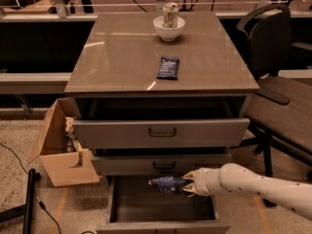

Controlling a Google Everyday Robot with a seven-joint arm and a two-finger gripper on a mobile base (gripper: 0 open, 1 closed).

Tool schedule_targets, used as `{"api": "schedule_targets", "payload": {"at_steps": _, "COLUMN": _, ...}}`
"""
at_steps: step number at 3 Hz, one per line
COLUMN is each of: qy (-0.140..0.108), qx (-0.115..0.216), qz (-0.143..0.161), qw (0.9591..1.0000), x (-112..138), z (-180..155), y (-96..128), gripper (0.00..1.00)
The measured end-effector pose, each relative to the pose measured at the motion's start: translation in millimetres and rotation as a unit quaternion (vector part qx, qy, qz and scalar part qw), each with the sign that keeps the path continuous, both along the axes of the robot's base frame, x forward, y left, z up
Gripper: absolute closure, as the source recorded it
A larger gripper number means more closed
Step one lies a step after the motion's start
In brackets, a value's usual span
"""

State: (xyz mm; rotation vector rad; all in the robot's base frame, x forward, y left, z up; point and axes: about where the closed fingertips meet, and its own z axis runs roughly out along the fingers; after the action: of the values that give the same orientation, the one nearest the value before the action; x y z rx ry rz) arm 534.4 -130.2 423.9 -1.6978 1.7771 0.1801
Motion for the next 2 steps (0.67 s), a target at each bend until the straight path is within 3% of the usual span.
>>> {"api": "schedule_targets", "payload": {"at_steps": 2, "qy": 0.024, "qx": -0.018, "qz": 0.016, "qw": 0.9994, "x": 13.2, "z": -83.4, "y": -10.6, "gripper": 1.00}}
